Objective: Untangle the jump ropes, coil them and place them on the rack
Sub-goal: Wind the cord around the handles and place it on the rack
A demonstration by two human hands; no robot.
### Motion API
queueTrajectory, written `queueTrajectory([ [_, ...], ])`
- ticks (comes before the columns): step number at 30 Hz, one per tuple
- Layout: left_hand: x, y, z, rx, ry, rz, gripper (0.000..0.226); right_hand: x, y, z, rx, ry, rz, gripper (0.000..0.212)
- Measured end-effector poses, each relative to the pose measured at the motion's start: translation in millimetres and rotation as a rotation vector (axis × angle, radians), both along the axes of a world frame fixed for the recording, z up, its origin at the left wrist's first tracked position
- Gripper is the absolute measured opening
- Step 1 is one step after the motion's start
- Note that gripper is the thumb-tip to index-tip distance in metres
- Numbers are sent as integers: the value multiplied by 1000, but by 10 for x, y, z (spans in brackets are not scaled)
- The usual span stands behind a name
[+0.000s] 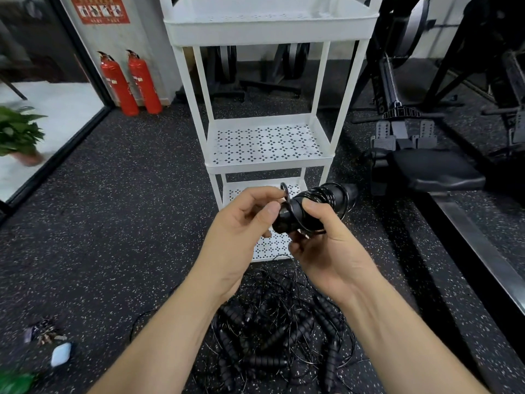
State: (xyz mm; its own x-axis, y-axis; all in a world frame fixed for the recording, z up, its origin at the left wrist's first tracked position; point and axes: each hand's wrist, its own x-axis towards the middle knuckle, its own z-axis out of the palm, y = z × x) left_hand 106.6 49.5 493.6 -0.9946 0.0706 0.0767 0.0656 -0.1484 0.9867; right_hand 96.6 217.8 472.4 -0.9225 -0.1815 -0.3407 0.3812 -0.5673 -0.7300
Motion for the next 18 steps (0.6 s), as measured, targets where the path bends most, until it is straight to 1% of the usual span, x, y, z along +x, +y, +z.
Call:
queueTrajectory([
  [1, 4, 9, 0, 1, 0, 3, 21, -3, -18, -20, -23, -2, -15, 79],
  [3, 6, 3, 13, 3, -28, 14, 21, -17, -20, -6, -29, 19, -43, 90],
  [4, 4, -6, 23, 5, -49, 12, 21, -27, -4, 4, -14, 40, -46, 90],
  [6, -4, -30, 51, 1, -86, 1, 28, -24, 3, 15, 25, 66, -49, 86],
  [8, -21, -39, 63, -14, -104, 13, 32, 5, -18, 23, 63, 92, -64, 90],
  [11, -37, -71, 65, 20, -135, 27, 27, 30, -38, 11, 86, 114, -99, 88],
  [13, -54, -111, 58, 39, -149, 24, 22, 33, -48, 37, 27, 76, -110, 86],
  [16, -50, -138, 61, 95, -172, 16, 11, 37, -35, 103, -93, 12, -65, 62],
  [17, -45, -143, 58, 122, -183, 11, 10, 32, -20, 107, -93, 16, -61, 62],
  [18, -41, -153, 52, 140, -190, 5, 11, 30, -11, 119, -70, 40, -53, 70],
])
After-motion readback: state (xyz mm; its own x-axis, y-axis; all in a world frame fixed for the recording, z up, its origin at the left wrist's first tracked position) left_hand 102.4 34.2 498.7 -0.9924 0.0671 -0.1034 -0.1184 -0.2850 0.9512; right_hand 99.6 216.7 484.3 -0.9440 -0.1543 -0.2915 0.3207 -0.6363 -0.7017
